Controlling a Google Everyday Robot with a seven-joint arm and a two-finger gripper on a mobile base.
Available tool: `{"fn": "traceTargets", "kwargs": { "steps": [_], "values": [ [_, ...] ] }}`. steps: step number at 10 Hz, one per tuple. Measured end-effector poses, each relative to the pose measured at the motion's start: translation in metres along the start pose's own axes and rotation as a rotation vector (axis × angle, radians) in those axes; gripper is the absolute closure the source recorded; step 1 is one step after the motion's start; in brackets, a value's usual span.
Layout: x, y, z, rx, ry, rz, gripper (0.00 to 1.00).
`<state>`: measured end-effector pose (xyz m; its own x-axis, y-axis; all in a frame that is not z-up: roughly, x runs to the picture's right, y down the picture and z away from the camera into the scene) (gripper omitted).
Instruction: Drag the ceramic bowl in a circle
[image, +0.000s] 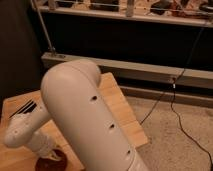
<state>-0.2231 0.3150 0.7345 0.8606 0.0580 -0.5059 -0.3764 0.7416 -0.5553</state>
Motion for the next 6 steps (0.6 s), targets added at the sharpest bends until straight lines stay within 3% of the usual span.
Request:
{"fn": "traceTargets", "kwargs": {
  "steps": [2,3,6],
  "values": [
    [0.011,-0.039,0.003,-0.016,-0.022,0.130,1.00],
    [0.015,-0.076,-0.006,-0.019,-0.059,0.231,1.00],
    [0.009,-0.160,-0.047,0.001,-0.162,0.419,1.00]
  ]
}}
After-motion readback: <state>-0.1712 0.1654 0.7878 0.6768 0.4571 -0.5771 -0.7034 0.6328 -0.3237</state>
